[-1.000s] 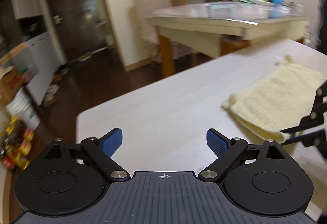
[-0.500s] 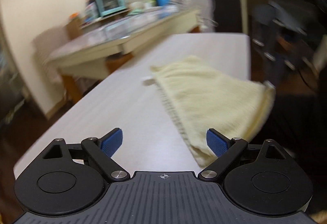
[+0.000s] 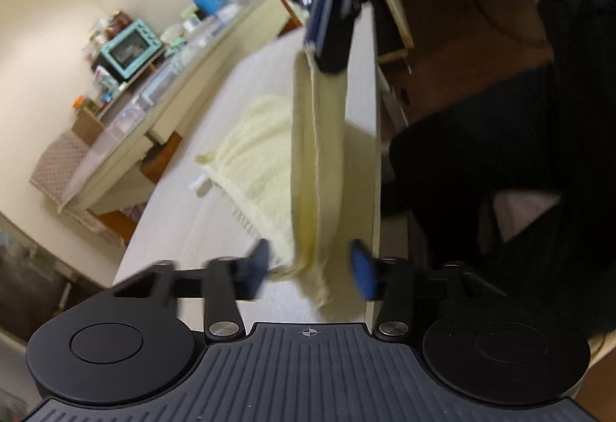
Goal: Fold towel
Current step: 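Grasp the folded towel edge with the left gripper while the right gripper grasps it too, then fold the held edge over the towel with both grippers and open them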
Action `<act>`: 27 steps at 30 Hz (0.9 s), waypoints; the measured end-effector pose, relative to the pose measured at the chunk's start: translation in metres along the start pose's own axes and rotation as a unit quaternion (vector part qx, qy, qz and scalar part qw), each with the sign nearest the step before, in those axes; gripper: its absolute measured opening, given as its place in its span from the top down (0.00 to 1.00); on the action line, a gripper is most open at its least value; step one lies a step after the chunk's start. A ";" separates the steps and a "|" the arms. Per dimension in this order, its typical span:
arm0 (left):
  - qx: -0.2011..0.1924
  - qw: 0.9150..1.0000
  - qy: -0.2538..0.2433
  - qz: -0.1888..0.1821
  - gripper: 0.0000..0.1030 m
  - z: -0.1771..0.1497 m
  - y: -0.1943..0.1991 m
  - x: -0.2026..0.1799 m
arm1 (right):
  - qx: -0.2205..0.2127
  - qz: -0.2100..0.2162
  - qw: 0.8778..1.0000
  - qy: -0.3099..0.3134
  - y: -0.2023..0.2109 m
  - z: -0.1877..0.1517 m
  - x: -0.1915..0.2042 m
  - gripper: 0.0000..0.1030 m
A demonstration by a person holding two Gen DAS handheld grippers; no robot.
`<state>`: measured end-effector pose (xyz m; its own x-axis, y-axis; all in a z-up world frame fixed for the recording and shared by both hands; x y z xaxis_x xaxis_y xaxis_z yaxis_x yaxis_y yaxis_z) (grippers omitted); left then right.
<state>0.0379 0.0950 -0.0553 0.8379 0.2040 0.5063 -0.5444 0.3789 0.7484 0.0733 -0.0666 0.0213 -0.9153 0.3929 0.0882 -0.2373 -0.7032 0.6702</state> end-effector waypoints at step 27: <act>0.087 0.995 0.000 -0.051 0.89 0.129 -0.120 0.159 | -0.110 -0.059 0.946 -0.298 0.048 -0.069 -0.174 0.95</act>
<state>0.2311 -0.0345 -0.0094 0.8894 0.1727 0.4232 -0.4545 0.2362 0.8589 0.1984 -0.2095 -0.0129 -0.5483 0.6941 0.4665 -0.4476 -0.7147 0.5375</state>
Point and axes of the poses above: each gripper's, at about its wrist camera, not at the fingertips, and y roughly against the way its jaws point, x to its left, z to its top, the point moved 3 cm from there along -y, roughly the way its jaws point, and after that the axes turned 9 degrees about x, right-handed, at the moved point
